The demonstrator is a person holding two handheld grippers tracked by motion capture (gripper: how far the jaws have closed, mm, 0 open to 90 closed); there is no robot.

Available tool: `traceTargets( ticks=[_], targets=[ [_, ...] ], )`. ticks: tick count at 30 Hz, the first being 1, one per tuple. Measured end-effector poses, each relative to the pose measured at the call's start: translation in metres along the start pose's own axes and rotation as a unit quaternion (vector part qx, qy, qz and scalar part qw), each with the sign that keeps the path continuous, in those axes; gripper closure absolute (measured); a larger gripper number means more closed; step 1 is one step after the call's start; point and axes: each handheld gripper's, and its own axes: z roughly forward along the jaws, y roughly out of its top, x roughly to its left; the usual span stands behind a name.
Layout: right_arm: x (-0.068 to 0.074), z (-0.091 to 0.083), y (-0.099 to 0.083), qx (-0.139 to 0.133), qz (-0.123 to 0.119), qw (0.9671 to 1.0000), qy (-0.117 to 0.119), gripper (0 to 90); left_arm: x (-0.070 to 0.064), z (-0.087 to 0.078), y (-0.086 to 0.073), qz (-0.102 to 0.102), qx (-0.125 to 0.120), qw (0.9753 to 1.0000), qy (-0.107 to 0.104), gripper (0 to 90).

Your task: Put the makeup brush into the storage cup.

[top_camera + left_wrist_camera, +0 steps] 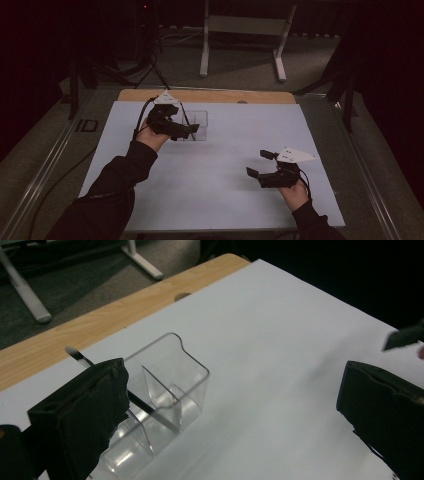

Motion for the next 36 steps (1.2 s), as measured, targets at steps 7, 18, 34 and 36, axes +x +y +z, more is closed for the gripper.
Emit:
traceTargets(
  ticks=[7,18,34,36],
  targets=[
    [0.0,-0.005,-0.002,-0.008,-0.004,1.0,-0.004,14.0,-0.006,-0.011,-0.011,0.012,-0.002,0.9997,-0.019,1.8],
    [-0.002,-0.01,-0.003,-0.012,-0.009,0.9999,0.0,14.0,-0.018,-0.02,-0.031,0.022,-0.006,0.9987,-0.047,1.8],
    [-0.004,-0.018,-0.009,-0.01,-0.018,0.9998,0.004,14.1,-0.028,-0.029,-0.065,0.03,-0.016,0.996,-0.082,1.8],
    [-0.004,-0.019,-0.01,-0.008,-0.02,0.9998,0.005,14.1,-0.028,-0.03,-0.07,0.033,-0.019,0.9957,-0.084,1.8]
  ],
)
